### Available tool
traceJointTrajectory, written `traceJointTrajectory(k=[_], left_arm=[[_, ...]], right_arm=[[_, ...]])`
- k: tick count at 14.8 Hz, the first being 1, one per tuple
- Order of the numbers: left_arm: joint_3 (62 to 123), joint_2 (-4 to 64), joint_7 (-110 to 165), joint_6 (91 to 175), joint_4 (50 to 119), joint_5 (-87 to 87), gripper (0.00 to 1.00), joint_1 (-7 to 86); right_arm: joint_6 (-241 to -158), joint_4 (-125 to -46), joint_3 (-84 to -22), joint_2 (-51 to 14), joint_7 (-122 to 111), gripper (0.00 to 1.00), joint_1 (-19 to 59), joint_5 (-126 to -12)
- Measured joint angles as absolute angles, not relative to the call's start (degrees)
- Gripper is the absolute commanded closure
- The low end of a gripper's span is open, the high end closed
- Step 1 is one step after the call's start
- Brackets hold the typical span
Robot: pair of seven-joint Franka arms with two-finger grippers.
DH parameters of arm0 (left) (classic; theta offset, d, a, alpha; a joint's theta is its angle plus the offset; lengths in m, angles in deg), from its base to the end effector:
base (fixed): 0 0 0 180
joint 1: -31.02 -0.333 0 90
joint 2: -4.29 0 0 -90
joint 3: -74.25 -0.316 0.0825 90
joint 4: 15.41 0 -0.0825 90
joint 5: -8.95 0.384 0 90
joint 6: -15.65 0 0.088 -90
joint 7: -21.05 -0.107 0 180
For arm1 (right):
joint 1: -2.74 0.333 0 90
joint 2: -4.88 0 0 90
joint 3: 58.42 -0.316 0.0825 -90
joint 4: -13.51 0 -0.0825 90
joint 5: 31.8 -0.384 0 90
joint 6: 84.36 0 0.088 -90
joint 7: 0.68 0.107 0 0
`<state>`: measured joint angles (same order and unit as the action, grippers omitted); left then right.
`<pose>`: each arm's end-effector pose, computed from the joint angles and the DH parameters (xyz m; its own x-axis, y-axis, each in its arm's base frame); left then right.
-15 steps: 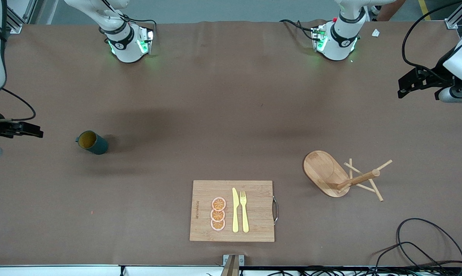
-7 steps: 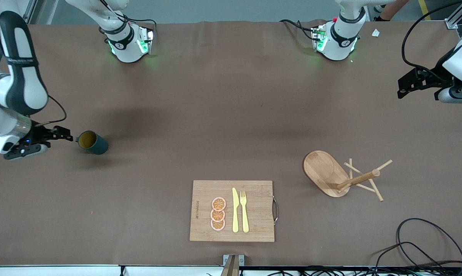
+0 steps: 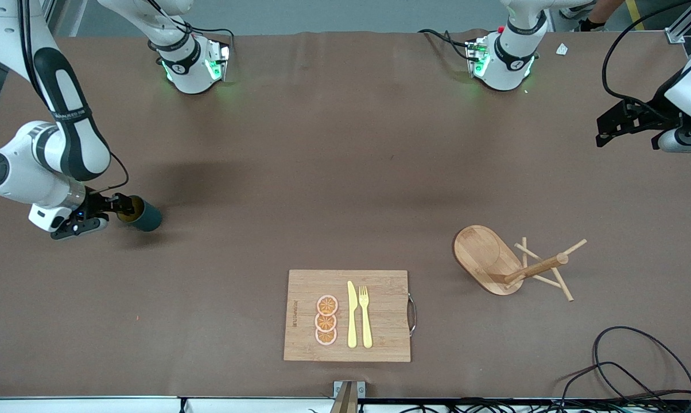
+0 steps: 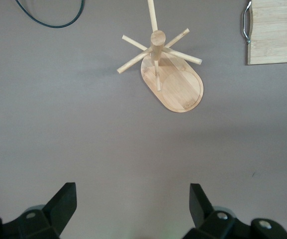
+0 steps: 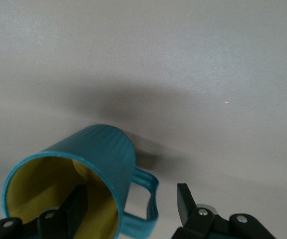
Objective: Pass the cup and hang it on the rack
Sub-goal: 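Reach the right gripper to the teal mug and grasp its rim, then carry the teal mug with the right gripper toward the table middle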
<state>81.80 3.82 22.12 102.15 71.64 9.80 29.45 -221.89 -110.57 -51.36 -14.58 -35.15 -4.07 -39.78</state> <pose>0.5433 -0.0556 0.6478 0.9964 -0.0847 -0.0012 -0.0847 -0.9963 -0.0159 0.5382 -0.1322 0.2294 0.9647 0.2563 -0.0605 0.2503 -0.9637 -0.0926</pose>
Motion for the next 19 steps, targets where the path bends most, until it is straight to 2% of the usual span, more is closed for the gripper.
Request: traceJointTrajectory(k=[1,2,6,11,14,19], left_arm=[[81.8,3.8,22.1,102.2,71.6,9.8,0.0,29.4],[81.8,3.8,22.1,102.2,71.6,9.8,0.0,29.4],[81.8,3.8,22.1,102.2,71.6,9.8,0.0,29.4],[81.8,3.8,22.1,102.2,71.6,9.8,0.0,29.4],[81.7,3.8,22.1,102.2,71.6,9.8,0.0,29.4],[81.7,4.2,22.1,102.1,71.7,9.8,0.0,29.4]], right_arm=[[-221.9,-110.6,-51.4,-14.9,-35.2,0.98,-3.9,-40.0],[-221.9,-110.5,-51.5,-15.0,-35.2,1.0,-3.7,-40.1],[-221.5,-109.7,-51.6,-14.9,-35.2,1.0,-2.7,-40.5],[-212.4,-105.4,-51.8,-13.3,-28.4,1.0,1.7,-40.8],[-208.7,-104.7,-52.1,-9.8,-15.7,1.0,10.0,-41.0],[-209.2,-104.1,-52.6,-8.0,16.3,1.0,29.6,-41.1]])
